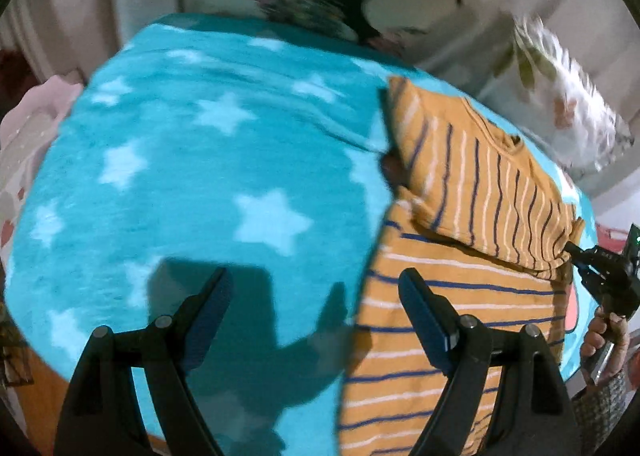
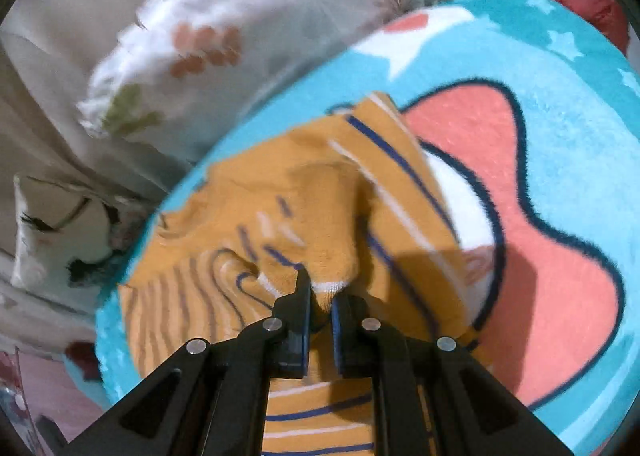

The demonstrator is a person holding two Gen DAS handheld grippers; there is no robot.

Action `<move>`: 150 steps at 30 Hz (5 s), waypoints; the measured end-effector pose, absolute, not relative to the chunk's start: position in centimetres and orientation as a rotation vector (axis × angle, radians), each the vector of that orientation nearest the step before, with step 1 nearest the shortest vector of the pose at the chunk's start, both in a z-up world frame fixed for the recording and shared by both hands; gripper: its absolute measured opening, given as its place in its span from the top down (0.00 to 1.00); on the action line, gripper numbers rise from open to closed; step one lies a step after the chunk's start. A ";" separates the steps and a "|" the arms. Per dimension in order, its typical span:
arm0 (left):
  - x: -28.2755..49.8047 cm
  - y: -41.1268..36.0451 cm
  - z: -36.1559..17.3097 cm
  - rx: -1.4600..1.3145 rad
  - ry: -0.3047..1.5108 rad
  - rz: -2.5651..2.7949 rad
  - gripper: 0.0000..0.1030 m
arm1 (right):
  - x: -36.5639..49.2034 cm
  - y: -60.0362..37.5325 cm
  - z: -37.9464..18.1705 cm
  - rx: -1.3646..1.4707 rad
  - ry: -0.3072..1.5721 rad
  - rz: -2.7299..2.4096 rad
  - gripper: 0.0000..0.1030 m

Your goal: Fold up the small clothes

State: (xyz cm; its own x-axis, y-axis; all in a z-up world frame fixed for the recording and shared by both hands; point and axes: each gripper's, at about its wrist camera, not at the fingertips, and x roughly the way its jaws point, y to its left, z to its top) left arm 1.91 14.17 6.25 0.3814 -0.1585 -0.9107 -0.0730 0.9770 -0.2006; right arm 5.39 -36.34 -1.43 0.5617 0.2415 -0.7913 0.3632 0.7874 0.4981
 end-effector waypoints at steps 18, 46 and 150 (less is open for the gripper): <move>11.7 6.8 1.4 -0.168 1.244 0.002 0.20 | 7.4 -39.7 -0.2 0.321 1.042 -0.180 0.76; 1.5 10.8 5.4 -0.258 1.198 0.158 0.27 | 11.7 -35.6 0.2 0.126 1.054 -0.040 0.70; -7.2 13.5 12.3 -0.557 1.055 -0.465 0.92 | -15.6 -29.7 3.3 1.043 0.858 0.256 0.90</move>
